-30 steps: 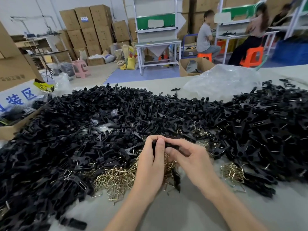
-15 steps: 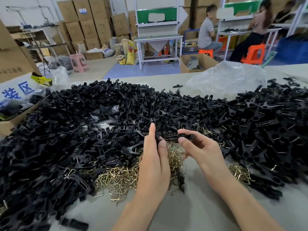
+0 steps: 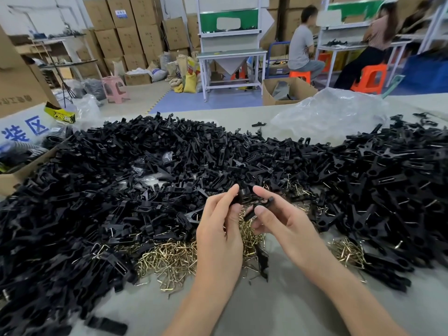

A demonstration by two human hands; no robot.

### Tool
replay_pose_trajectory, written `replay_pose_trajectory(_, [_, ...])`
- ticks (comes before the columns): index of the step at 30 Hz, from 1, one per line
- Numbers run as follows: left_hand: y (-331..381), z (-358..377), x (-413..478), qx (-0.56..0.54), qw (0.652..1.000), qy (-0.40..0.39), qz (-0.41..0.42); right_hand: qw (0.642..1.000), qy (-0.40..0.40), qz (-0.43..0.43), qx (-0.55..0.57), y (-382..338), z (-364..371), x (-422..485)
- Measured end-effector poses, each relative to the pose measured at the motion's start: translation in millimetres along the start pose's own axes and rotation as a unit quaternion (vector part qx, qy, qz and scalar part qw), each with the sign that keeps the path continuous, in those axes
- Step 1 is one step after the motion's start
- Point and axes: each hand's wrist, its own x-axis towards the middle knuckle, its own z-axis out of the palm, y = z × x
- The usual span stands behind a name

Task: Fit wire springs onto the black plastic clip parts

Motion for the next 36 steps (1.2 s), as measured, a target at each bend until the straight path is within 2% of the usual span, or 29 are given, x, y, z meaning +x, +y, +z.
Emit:
replay_pose_trajectory(8, [5.2, -1.6, -1.0, -0.058, 0.995, -0.043, -0.065, 0.996, -0.044, -0.053, -0.058, 3.0, -1.0, -1.4])
replay_pose_trajectory(18, [5.9, -2.6, -1.4, -0.087, 0.992, -0.032, -0.087, 0.997, -0.038, -0.045, -0.056, 2.2, -1.8, -0.8])
replay_pose_trajectory(36, [7.5, -5.1, -1.8, -0.046, 0.995, -0.081, -0.047, 0.998, -0.031, -0.042, 0.018, 0.1, -5.3, -0.3])
